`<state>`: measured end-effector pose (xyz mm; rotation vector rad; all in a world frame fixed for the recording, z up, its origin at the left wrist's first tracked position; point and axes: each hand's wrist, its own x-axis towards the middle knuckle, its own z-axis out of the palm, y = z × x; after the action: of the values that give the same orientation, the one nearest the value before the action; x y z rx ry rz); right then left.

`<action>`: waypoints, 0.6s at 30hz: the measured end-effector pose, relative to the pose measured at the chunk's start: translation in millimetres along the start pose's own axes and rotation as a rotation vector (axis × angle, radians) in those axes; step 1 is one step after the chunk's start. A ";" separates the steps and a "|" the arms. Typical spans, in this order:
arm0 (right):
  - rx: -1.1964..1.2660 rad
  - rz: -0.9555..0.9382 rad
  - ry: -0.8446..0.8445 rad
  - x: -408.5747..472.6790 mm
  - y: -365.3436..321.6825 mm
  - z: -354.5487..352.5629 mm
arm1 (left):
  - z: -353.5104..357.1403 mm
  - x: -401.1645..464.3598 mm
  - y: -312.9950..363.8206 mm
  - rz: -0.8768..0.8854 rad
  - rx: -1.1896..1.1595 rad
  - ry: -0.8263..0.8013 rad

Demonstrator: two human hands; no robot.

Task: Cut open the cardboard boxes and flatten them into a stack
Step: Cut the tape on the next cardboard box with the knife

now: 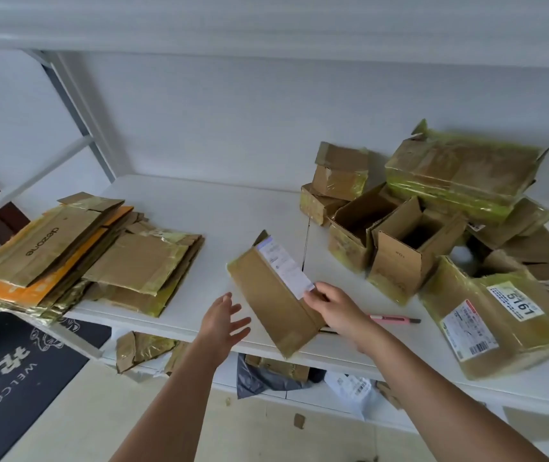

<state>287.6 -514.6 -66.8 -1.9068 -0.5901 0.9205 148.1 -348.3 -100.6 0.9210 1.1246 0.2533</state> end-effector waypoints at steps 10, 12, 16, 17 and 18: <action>0.050 0.032 0.031 3.1 14.9 9.8 | 9.5 -24.4 -0.1 -0.050 0.215 -0.226; 0.122 -0.025 -0.050 0.0 12.0 8.8 | 17.2 -21.6 -5.3 -0.004 0.315 -0.162; 0.045 -0.091 -0.116 2.0 21.7 4.3 | 39.6 -25.1 -9.9 0.081 0.376 -0.092; 0.001 -0.112 -0.074 6.1 26.9 0.4 | 45.1 -25.0 -9.5 0.098 0.397 -0.068; -0.056 -0.137 -0.004 10.3 32.9 -5.8 | 50.9 -24.5 -9.1 0.108 0.417 -0.053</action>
<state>299.5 -525.9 -97.7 -1.8891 -0.7459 0.8278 178.3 -394.2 -84.9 1.3530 1.0989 0.0804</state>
